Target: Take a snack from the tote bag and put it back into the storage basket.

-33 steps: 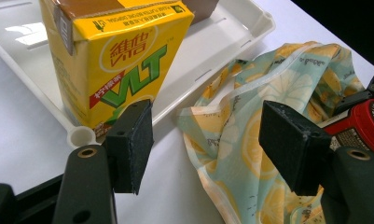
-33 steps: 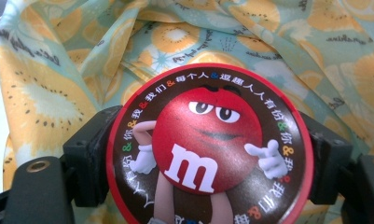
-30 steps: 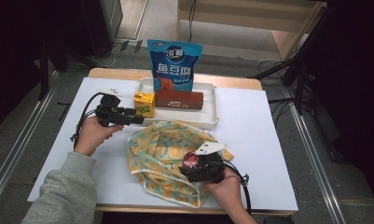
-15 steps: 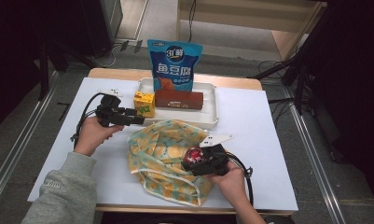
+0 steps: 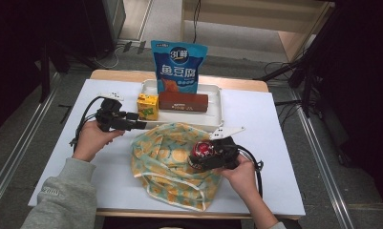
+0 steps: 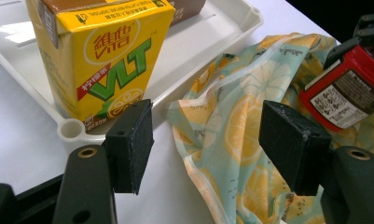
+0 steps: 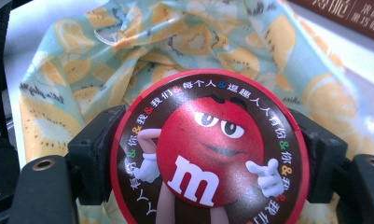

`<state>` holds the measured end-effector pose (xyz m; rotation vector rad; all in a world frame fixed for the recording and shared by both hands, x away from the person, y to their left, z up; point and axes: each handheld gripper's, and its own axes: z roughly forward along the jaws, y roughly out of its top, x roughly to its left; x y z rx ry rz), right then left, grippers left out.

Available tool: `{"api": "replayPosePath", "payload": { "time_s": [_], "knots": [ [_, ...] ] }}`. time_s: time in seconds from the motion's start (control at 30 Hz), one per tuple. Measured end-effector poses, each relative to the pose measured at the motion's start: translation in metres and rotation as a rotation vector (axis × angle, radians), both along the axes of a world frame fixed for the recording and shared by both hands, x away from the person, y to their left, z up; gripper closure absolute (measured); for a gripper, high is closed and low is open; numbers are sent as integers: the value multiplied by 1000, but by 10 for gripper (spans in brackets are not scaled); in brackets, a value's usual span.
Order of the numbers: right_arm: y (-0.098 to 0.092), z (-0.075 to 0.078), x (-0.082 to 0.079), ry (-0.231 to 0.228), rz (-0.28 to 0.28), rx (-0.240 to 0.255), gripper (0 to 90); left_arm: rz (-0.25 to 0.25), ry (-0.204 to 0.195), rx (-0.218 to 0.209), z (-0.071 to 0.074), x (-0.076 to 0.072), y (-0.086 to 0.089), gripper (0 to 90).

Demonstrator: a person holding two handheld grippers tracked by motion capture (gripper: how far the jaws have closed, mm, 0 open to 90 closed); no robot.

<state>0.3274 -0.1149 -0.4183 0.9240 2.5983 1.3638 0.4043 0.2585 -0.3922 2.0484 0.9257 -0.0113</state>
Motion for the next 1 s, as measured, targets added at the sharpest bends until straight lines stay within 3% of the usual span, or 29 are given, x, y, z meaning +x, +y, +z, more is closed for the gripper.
{"api": "replayPosePath", "payload": {
  "time_s": [0.27,1.0],
  "knots": [
    [3,12,9,-5,44,-8,229,-9,-6,-2,1,-6,1,358],
    [7,42,36,-19,101,-5,231,-43,-18,-13,4,-14,0,358]
  ]
}}
